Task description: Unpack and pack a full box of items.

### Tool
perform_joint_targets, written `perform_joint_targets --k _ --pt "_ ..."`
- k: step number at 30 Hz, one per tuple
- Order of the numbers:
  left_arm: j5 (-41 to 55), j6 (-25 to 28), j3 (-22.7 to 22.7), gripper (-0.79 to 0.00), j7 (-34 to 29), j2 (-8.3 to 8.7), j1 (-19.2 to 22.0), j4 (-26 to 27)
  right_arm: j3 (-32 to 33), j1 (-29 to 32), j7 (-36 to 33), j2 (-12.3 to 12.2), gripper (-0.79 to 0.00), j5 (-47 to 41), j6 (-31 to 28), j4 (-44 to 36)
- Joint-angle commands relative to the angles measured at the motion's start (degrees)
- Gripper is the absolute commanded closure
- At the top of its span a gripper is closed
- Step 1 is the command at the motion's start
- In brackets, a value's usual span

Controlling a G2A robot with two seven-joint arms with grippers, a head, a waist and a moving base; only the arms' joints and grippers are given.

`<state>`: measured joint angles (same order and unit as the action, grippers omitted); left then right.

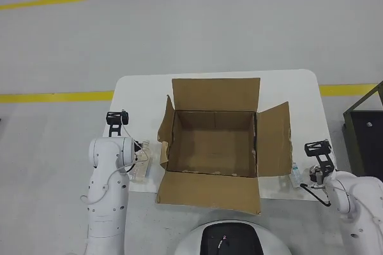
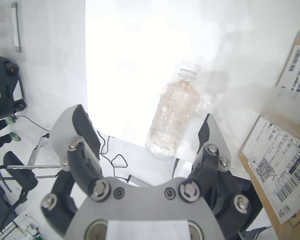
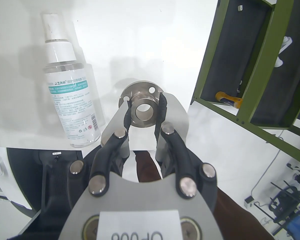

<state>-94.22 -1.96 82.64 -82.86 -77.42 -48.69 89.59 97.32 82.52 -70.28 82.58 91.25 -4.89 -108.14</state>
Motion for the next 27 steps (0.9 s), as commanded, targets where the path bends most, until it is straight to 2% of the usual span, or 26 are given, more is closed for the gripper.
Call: perform_joint_targets --k 1,3,4,13,19,24,27 --pt "0.0 0.0 0.0 -0.785 0.0 0.00 0.0 0.0 -0.1 -0.1 0.9 -0.1 0.000 -0.1 -0.1 1.1" --pt "0.0 0.0 0.0 -0.785 0.0 0.00 0.0 0.0 -0.2 -0.2 1.4 -0.2 -0.037 -0.3 -0.2 1.9" --pt "0.0 0.0 0.0 -0.785 0.0 0.00 0.0 0.0 -0.3 -0.2 1.6 -0.2 -0.089 -0.4 -0.2 2.2" --pt "0.0 0.0 0.0 -0.785 0.0 0.00 0.0 0.0 -0.4 -0.3 2.0 -0.6 -0.191 -0.6 0.0 3.8" --pt "0.0 0.0 0.0 -0.785 0.0 0.00 0.0 0.0 -0.5 -0.4 2.1 -0.8 -0.314 -1.0 0.1 4.0" --pt "0.0 0.0 0.0 -0.785 0.0 0.00 0.0 0.0 0.4 -1.0 2.6 -1.0 -0.354 -3.1 0.5 2.0" --pt "0.0 0.0 0.0 -0.785 0.0 0.00 0.0 0.0 2.9 -1.6 4.5 -1.0 -0.345 -9.7 2.1 -2.5"
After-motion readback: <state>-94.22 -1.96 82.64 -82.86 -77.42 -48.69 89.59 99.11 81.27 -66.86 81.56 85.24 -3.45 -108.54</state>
